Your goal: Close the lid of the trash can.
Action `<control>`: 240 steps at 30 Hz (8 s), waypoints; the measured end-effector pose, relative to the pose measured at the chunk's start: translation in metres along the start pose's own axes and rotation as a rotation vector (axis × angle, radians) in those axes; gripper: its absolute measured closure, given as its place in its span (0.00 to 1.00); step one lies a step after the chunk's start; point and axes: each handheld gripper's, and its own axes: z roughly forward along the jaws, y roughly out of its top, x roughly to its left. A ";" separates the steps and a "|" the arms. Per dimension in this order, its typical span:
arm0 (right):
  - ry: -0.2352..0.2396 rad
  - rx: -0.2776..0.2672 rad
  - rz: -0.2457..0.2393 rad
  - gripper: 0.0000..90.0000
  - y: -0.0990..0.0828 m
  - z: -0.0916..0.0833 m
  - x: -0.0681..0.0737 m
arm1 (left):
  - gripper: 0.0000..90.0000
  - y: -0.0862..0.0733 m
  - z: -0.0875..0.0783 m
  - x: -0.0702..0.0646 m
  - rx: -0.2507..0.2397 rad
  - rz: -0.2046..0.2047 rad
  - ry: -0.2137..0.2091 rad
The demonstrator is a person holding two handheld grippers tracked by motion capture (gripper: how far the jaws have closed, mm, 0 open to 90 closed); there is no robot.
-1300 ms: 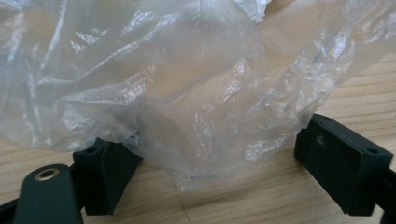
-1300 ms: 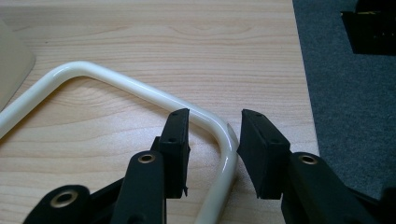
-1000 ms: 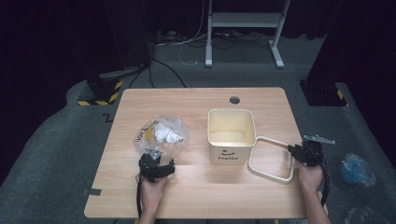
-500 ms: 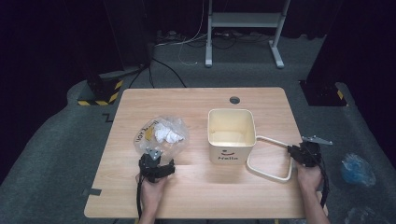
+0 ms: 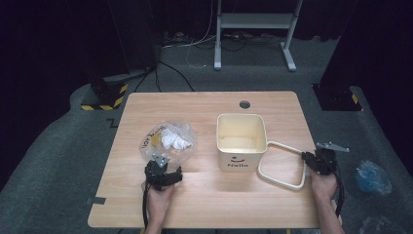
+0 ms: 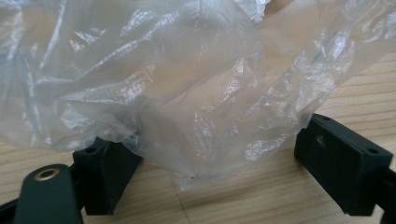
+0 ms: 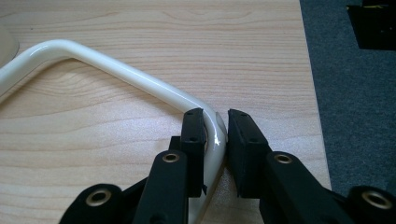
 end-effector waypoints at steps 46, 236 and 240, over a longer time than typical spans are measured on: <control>0.018 -0.047 -0.067 0.87 0.007 -0.053 -0.003 | 0.19 0.000 0.000 0.000 -0.005 0.004 -0.006; 0.255 -0.046 -0.272 0.87 0.168 -0.028 0.147 | 0.18 0.000 0.000 -0.001 -0.005 0.002 -0.009; 0.259 -0.043 -0.275 0.87 0.169 -0.025 0.148 | 0.18 0.000 0.000 -0.001 -0.005 0.001 -0.009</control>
